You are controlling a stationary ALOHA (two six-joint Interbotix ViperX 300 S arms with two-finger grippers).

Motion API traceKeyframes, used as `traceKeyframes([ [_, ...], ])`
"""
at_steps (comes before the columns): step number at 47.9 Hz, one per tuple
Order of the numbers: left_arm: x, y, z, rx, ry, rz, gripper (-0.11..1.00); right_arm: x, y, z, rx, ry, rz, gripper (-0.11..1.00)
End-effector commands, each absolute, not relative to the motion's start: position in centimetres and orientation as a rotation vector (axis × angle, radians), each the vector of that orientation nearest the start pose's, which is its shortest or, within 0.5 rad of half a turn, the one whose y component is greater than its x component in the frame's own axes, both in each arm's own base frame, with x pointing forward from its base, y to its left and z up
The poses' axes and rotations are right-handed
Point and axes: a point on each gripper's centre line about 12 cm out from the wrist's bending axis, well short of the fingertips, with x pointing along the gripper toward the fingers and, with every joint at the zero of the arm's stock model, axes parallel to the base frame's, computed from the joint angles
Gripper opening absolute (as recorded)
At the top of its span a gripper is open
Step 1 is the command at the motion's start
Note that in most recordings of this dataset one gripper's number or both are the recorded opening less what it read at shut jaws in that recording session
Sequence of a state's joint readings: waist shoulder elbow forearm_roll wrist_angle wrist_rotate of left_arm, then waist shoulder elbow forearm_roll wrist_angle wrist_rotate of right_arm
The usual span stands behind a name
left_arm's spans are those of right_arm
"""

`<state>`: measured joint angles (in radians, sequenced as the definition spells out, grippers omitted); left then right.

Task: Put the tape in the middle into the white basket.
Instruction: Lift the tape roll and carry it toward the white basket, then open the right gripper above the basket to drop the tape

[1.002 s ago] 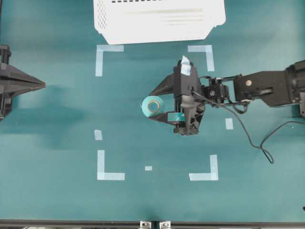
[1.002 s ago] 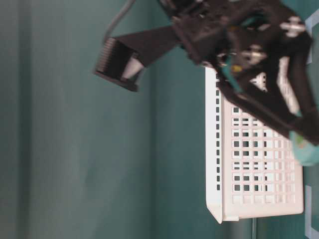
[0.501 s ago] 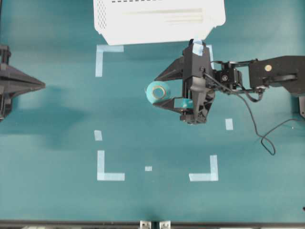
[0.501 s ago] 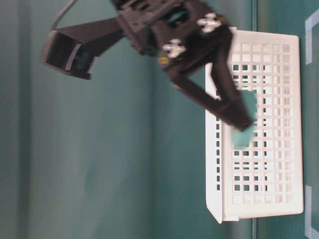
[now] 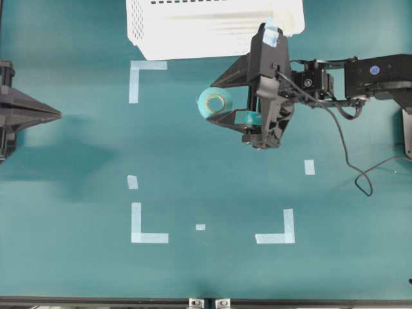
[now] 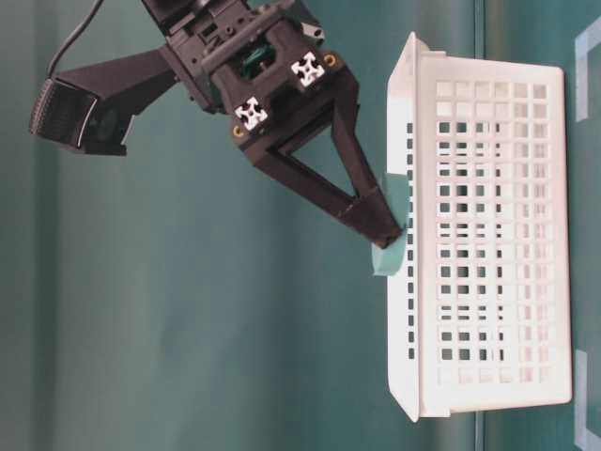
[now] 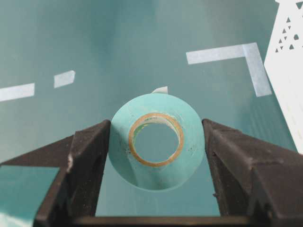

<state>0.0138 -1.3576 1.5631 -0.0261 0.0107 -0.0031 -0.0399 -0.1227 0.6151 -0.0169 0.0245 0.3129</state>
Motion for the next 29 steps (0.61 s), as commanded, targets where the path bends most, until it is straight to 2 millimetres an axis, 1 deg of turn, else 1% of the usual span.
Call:
traceKeyframes([
  [1, 13.0, 0.2, 16.7, -0.031, 0.202, 0.02, -0.11, 39.1, -2.0, 25.2, 0.298, 0.453, -0.117, 0.67],
  [9, 13.0, 0.2, 16.7, -0.031, 0.202, 0.02, -0.11, 39.0, -2.8, 25.3, 0.294, 0.445, -0.136, 0.67],
  [16, 13.0, 0.2, 16.7, -0.031, 0.202, 0.02, -0.11, 38.6, -4.7, 25.6, 0.289, 0.444, -0.18, 0.67],
  [29, 13.0, 0.2, 16.7, -0.031, 0.202, 0.02, -0.11, 37.1, -8.6, 25.9, 0.304, 0.435, -0.285, 0.67],
])
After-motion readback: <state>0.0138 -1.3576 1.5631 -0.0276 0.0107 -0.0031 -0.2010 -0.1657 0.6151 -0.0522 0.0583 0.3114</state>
